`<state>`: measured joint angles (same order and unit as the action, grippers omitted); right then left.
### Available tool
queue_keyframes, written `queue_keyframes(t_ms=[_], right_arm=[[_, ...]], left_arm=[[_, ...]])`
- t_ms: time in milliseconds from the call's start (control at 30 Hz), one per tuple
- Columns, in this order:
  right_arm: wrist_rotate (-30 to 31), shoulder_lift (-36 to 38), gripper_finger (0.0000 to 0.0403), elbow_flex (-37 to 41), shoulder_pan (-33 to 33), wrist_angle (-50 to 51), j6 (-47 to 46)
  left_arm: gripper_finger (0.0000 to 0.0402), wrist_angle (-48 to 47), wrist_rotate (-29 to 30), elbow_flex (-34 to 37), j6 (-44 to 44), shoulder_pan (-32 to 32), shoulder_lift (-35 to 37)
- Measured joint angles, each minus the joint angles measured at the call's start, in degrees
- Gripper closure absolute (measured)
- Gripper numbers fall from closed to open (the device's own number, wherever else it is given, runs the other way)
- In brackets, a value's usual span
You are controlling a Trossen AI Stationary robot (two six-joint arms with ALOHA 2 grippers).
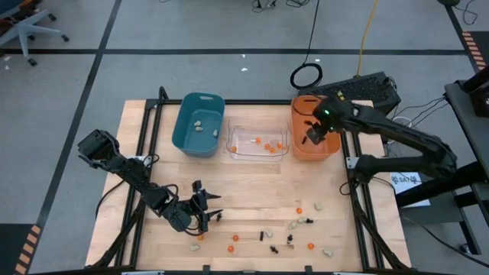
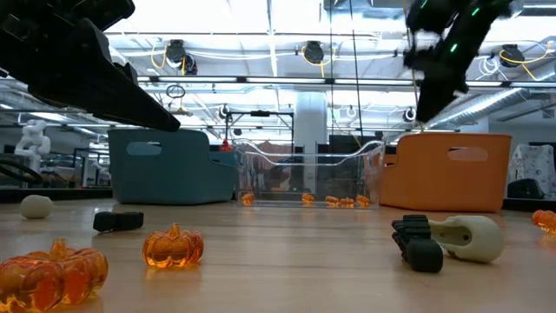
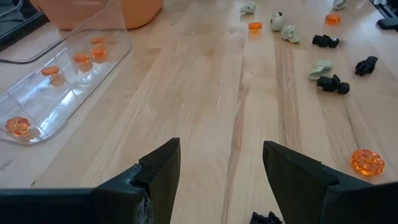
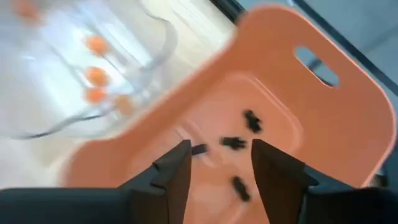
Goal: Sort Halloween decoration
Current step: Put the white skull toy into the blue bin
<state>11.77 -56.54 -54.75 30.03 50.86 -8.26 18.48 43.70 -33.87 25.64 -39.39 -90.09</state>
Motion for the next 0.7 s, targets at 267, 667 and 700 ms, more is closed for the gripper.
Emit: queue_keyframes(t_ms=[267,667,700], right_arm=[[-0.1,8.3,0.0252,0.0,-20.7,6.6,-7.2],[1.6,4.3,0.0252,0.0,-48.3,5.8,-20.9],[1.8,3.0,0.0252,0.0,-50.0,6.3,-23.1]], left_arm=[[0.0174,-0.3,0.0,0.0,-0.9,0.2,0.0],[0.0174,-1.2,0.0,0.0,-0.4,0.4,0.0],[0.0174,-1.2,0.0,0.0,-0.4,0.4,0.0]])
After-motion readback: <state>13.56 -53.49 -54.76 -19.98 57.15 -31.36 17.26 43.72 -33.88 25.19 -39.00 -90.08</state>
